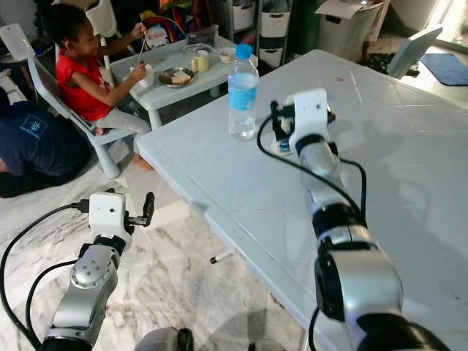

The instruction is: Restocking fridge

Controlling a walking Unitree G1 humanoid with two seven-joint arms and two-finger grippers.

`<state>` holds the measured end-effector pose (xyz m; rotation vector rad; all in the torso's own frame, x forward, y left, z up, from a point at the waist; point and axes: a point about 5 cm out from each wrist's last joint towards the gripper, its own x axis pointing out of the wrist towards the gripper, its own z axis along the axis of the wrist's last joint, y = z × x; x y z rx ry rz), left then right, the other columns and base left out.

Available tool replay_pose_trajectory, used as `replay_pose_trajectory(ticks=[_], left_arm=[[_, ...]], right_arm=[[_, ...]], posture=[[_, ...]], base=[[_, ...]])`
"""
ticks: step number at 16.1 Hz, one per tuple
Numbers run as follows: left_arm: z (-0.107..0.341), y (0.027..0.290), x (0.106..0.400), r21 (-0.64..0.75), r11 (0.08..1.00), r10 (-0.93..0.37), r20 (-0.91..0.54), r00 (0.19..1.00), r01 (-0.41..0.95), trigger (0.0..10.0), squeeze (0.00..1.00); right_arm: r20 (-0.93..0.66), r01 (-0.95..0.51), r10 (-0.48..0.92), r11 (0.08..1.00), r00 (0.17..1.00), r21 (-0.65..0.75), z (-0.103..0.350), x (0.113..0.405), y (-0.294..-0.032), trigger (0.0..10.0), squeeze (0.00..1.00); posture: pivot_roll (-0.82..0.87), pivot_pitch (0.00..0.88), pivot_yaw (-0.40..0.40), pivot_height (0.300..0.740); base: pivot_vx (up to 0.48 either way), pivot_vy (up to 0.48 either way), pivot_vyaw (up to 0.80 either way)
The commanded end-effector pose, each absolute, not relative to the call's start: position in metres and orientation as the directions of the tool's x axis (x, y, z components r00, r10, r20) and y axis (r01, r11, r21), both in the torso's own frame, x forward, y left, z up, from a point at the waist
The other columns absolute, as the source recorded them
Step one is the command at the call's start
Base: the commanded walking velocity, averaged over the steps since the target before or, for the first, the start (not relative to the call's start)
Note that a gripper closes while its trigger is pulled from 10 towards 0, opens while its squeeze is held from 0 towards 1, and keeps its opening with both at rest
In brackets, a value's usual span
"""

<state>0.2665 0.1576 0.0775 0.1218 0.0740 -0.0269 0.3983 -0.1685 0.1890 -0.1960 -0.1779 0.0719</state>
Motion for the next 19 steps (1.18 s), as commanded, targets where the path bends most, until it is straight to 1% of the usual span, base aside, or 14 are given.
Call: replay_pose_trajectory(ticks=[1, 3, 4, 5, 6, 7, 8, 9, 10, 11, 15, 16, 19], left_arm=[[0.08, 0.162, 0.265, 0.132, 0.991, -0.02, -0.077, 0.997, 0.03, 10.0, 0.0], [0.08, 0.162, 0.265, 0.136, 0.99, -0.025, -0.08, 0.996, 0.036, 10.0, 0.0], [0.08, 0.163, 0.265, 0.139, 0.99, -0.025, -0.083, 0.996, 0.036, 10.0, 0.0], [0.08, 0.163, 0.265, 0.138, 0.99, -0.025, -0.084, 0.996, 0.036, 10.0, 0.0], [0.08, 0.163, 0.265, 0.141, 0.989, -0.025, -0.085, 0.996, 0.037, 10.0, 0.0], [0.08, 0.164, 0.265, 0.141, 0.989, -0.026, -0.086, 0.996, 0.038, 10.0, 0.0], [0.081, 0.164, 0.265, 0.142, 0.989, -0.027, -0.086, 0.996, 0.039, 10.0, 0.0], [0.081, 0.163, 0.265, 0.142, 0.989, -0.028, -0.087, 0.996, 0.04, 10.0, 0.0], [0.08, 0.164, 0.265, 0.142, 0.989, -0.029, -0.089, 0.996, 0.041, 10.0, 0.0], [0.08, 0.163, 0.265, 0.143, 0.989, -0.03, -0.091, 0.995, 0.043, 10.0, 0.0], [0.081, 0.163, 0.265, 0.147, 0.988, -0.034, -0.093, 0.995, 0.048, 10.0, 0.0], [0.081, 0.164, 0.265, 0.15, 0.988, -0.033, -0.093, 0.995, 0.047, 10.0, 0.0], [0.082, 0.165, 0.266, 0.155, 0.987, -0.033, -0.091, 0.995, 0.047, 10.0, 0.0]], right_arm=[[0.165, -0.058, 0.086, 0.984, 0.983, -0.17, 0.192, 0.401, -0.165, 10.0, 0.0], [0.146, -0.054, 0.076, 0.988, 0.986, -0.148, 0.192, 0.403, -0.163, 10.0, 0.0], [0.136, -0.052, 0.069, 0.991, 0.988, -0.121, 0.193, 0.405, -0.163, 6.1, 0.0], [0.135, -0.046, 0.059, 0.994, 0.989, -0.104, 0.194, 0.405, -0.165, 4.3, 0.0], [0.137, -0.025, 0.041, 0.993, 0.99, -0.112, 0.197, 0.406, -0.168, 0.3, 0.0], [0.136, -0.02, 0.036, 0.993, 0.99, -0.116, 0.197, 0.407, -0.169, 0.0, 0.0], [0.134, -0.008, 0.023, 0.994, 0.991, -0.107, 0.198, 0.407, -0.171, 0.2, 0.0], [0.131, -0.001, 0.015, 0.994, 0.991, -0.107, 0.199, 0.408, -0.173, 1.2, 0.0], [0.12, 0.002, 0.011, 0.994, 0.993, -0.108, 0.198, 0.408, -0.173, 7.6, 0.0], [0.101, 0.003, 0.008, 0.994, 0.995, -0.106, 0.196, 0.408, -0.173, 10.0, 0.0], [0.076, 0.013, -0.007, 0.997, 0.997, -0.075, 0.194, 0.409, -0.176, 10.0, 0.0], [0.076, 0.011, -0.005, 0.997, 0.997, -0.078, 0.195, 0.409, -0.175, 0.0, 0.0], [0.074, 0.011, -0.005, 0.996, 0.997, -0.086, 0.196, 0.41, -0.175, 0.0, 0.0]], posture=[[0.06, 0.059, 0.059, 0.74], [0.06, 0.06, 0.063, 0.74], [0.06, 0.059, 0.064, 0.74], [0.06, 0.059, 0.064, 0.74], [0.07, 0.061, 0.067, 0.74], [0.07, 0.061, 0.068, 0.74], [0.07, 0.061, 0.069, 0.74], [0.07, 0.061, 0.069, 0.74], [0.07, 0.061, 0.07, 0.74], [0.07, 0.062, 0.071, 0.74], [0.07, 0.062, 0.072, 0.74], [0.08, 0.062, 0.076, 0.74], [0.09, 0.06, 0.08, 0.74]], base=[[0.0, 0.0, 0.0], [0.0, 0.0, 0.0], [0.0, 0.0, 0.0], [0.0, 0.0, 0.0], [0.0, 0.0, 0.0], [0.0, 0.0, 0.0], [0.0, 0.0, 0.0], [0.0, 0.0, 0.0], [0.0, 0.0, 0.0], [0.0, 0.0, 0.0], [0.0, 0.0, 0.0], [0.0, 0.0, 0.0], [0.0, 0.0, 0.0]])
